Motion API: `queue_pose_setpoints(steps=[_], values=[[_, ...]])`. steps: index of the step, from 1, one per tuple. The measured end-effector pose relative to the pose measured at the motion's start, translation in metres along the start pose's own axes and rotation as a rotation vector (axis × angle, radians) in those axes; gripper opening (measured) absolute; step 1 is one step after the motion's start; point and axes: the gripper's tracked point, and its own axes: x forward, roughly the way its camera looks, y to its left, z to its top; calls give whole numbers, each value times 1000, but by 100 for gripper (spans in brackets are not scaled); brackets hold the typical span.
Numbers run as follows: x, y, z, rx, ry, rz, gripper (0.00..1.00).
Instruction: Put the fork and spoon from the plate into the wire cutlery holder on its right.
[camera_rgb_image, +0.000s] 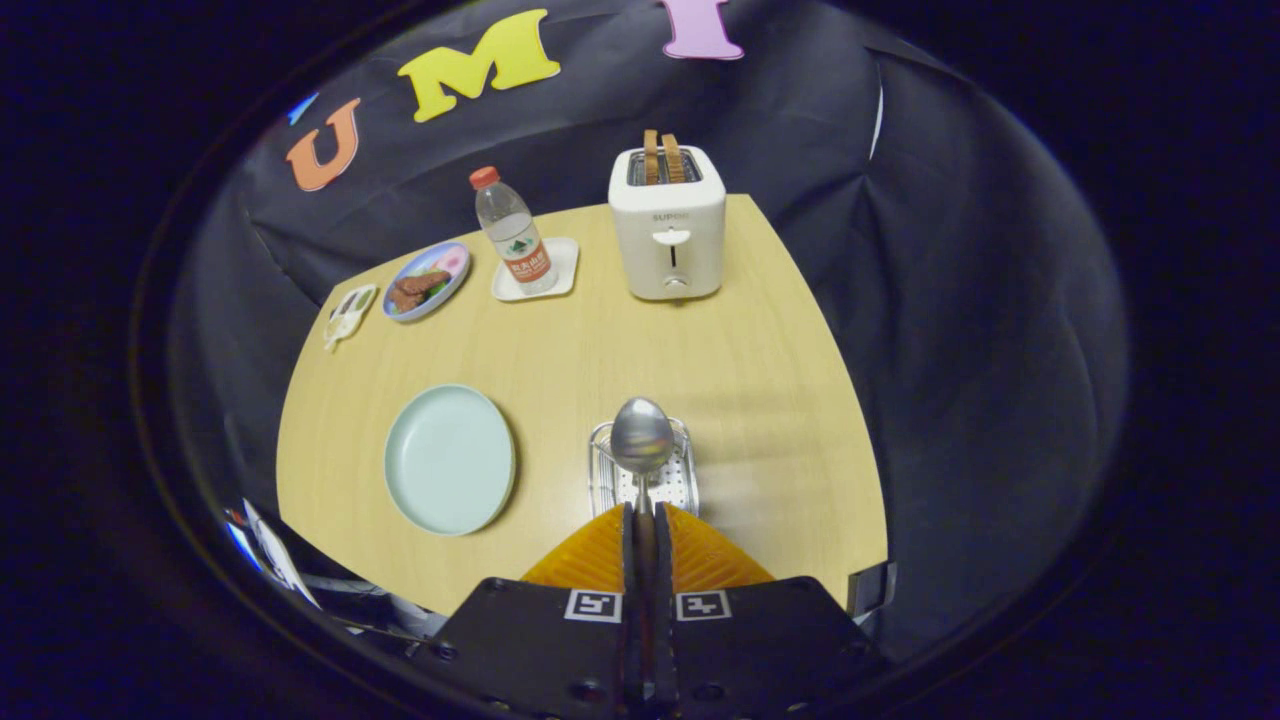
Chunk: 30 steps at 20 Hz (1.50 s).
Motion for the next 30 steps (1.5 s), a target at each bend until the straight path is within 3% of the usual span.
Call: queue_pose_setpoints(steps=[9, 13, 14, 16, 21, 30], values=[[6, -1, -14, 19, 112, 17, 6], [10, 5, -7, 47, 95, 28, 7], [8, 9, -3, 50, 83, 36, 11], [8, 13, 1, 48, 71, 36, 4], [-4, 32, 0, 43, 40, 65, 4], [-32, 85, 11, 15, -141, 102, 32]])
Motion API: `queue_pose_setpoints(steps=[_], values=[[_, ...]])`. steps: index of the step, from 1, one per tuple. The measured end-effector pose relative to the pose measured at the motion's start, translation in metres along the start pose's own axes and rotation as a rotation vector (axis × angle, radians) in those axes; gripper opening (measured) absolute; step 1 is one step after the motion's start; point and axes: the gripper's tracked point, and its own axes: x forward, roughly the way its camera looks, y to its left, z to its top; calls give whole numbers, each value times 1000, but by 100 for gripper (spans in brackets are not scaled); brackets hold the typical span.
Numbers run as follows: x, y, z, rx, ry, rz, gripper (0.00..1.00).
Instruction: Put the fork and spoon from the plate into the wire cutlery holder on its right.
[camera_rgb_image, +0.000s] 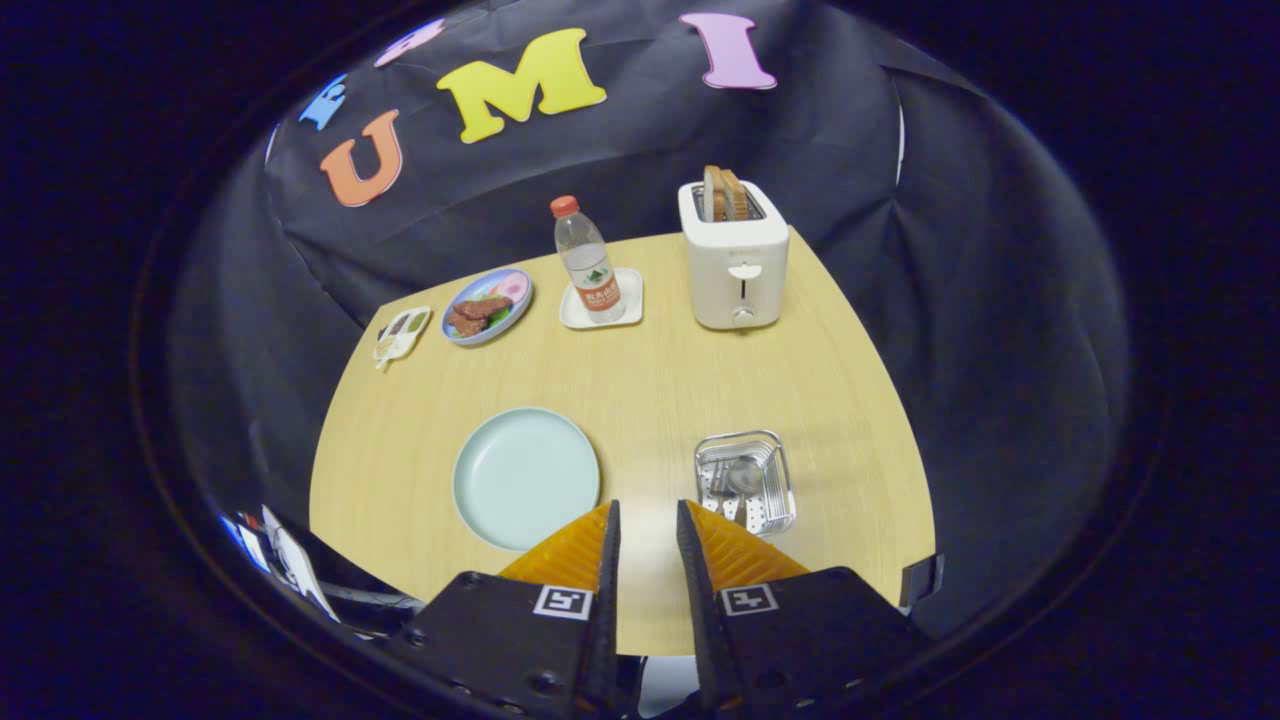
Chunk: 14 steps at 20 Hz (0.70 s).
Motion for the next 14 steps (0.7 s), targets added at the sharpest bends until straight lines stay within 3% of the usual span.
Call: queue_pose_setpoints(steps=[3, 7, 9, 14], values=[[-2, 24, 2, -7, -27, 16, 48], [-8, 47, 12, -32, -86, 9, 77], [-15, 57, 23, -54, -147, -24, 83], [-49, 87, 55, -134, -327, -65, 88]])
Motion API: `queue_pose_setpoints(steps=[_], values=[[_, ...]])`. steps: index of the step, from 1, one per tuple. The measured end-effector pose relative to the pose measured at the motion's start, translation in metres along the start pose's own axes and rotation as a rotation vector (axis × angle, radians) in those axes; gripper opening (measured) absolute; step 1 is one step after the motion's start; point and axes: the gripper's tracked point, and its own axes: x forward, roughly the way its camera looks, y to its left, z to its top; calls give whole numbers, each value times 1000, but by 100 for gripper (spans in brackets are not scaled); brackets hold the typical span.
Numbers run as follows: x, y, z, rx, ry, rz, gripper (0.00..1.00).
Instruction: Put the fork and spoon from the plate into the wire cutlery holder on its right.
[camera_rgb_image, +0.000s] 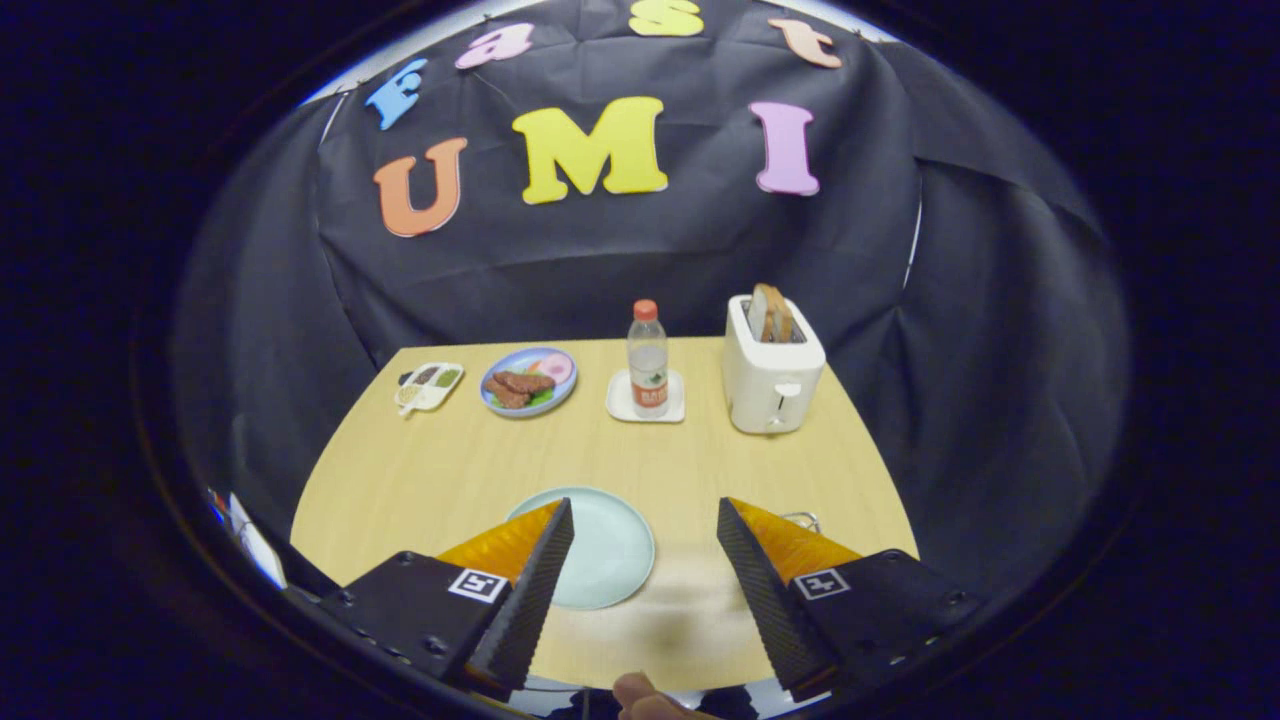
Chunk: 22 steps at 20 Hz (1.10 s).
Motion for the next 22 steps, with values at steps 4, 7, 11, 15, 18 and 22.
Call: queue_pose_setpoints(steps=[4, 7, 11, 15, 18, 22], values=[[-34, 21, 38, -26, -191, 2, 96], [-66, 34, 66, -33, -355, 0, 96], [-105, 47, 81, -52, -492, -8, 96], [-137, 67, 72, -36, -568, -32, 96], [-146, 77, 60, -20, -565, -27, 96], [-146, 83, 59, -33, -549, -37, 96]])
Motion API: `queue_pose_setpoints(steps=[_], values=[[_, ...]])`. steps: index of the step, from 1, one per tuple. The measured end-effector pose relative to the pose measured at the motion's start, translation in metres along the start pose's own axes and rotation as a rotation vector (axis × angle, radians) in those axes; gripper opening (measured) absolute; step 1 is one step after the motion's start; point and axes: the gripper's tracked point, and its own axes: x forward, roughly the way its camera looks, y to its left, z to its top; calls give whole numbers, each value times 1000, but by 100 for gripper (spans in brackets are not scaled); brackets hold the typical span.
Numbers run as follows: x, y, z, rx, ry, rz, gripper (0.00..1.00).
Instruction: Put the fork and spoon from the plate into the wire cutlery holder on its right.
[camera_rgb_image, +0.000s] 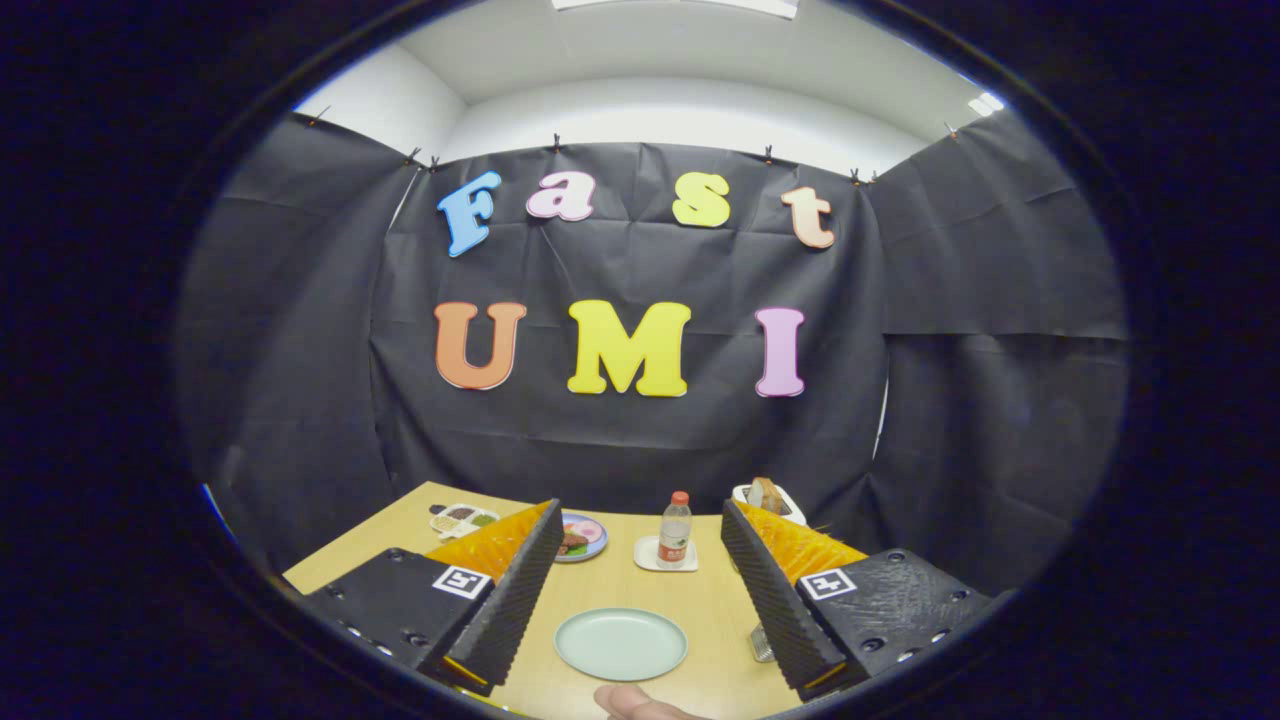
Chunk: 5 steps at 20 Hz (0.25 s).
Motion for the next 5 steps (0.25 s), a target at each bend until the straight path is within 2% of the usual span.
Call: queue_pose_setpoints(steps=[5], values=[[4, -5, -5, 6, 28, -16, 96]])
